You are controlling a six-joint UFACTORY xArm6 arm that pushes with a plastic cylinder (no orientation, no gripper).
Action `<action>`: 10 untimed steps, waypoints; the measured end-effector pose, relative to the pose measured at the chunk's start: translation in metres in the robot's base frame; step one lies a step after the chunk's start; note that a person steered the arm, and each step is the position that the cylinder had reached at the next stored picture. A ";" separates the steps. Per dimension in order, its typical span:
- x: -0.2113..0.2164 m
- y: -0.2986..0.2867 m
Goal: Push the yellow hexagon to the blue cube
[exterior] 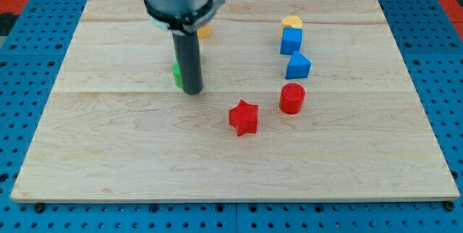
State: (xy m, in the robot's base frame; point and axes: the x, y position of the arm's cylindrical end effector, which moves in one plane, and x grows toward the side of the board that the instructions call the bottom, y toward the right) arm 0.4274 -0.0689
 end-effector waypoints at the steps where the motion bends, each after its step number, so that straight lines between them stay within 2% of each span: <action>1: -0.008 -0.001; 2: 0.001 -0.019; 3: -0.029 -0.077; 4: -0.082 -0.131; 5: -0.112 -0.110; 6: -0.117 -0.073; 7: -0.146 -0.064; 10: -0.144 0.014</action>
State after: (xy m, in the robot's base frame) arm 0.2832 -0.0551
